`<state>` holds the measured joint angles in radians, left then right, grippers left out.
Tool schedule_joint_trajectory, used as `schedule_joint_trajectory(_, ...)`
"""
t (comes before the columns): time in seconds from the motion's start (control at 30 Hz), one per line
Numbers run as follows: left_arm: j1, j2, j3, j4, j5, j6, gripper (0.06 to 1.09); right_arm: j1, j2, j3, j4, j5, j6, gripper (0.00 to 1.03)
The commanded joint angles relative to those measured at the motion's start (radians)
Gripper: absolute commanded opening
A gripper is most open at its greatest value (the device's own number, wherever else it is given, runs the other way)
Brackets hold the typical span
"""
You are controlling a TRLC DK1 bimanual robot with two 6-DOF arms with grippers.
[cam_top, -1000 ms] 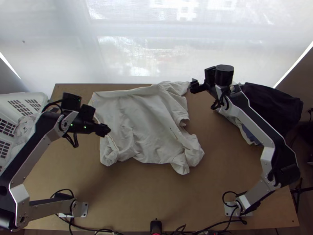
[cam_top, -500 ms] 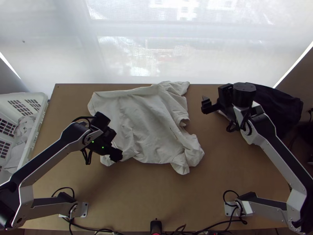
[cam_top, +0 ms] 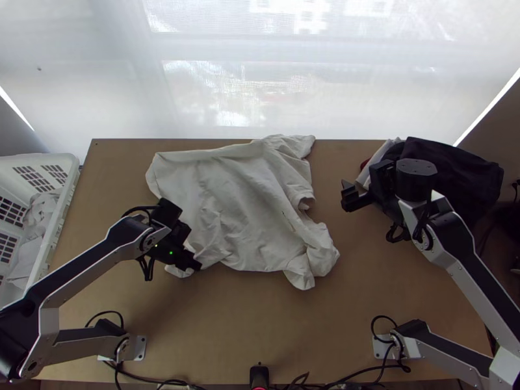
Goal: Fold the t-shirt
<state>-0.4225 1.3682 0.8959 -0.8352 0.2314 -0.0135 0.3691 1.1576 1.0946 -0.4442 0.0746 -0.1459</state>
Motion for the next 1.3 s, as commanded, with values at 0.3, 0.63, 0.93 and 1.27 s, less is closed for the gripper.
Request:
schedule_joint_trajectory(0.3, 0.349, -0.116, 0.017, -0.028, 0.013, 0.119, 0.09, 0.225, -0.036, -0.116, -0.349, -0.141, 0.003, 0.98)
schedule_joint_trajectory(0.63, 0.421, -0.159, 0.02, -0.059, 0.034, 0.104, 0.09, 0.488, 0.014, -0.153, -0.57, -0.299, 0.003, 0.98)
schedule_joint_trajectory(0.93, 0.419, -0.176, 0.009, -0.067, 0.034, 0.08, 0.09, 0.473, 0.097, -0.289, -0.416, -0.248, -0.063, 0.98)
schedule_joint_trajectory(1.27, 0.415, -0.184, -0.005, -0.073, 0.034, 0.081, 0.09, 0.389, 0.159, -0.357, -0.125, -0.183, -0.05, 0.94)
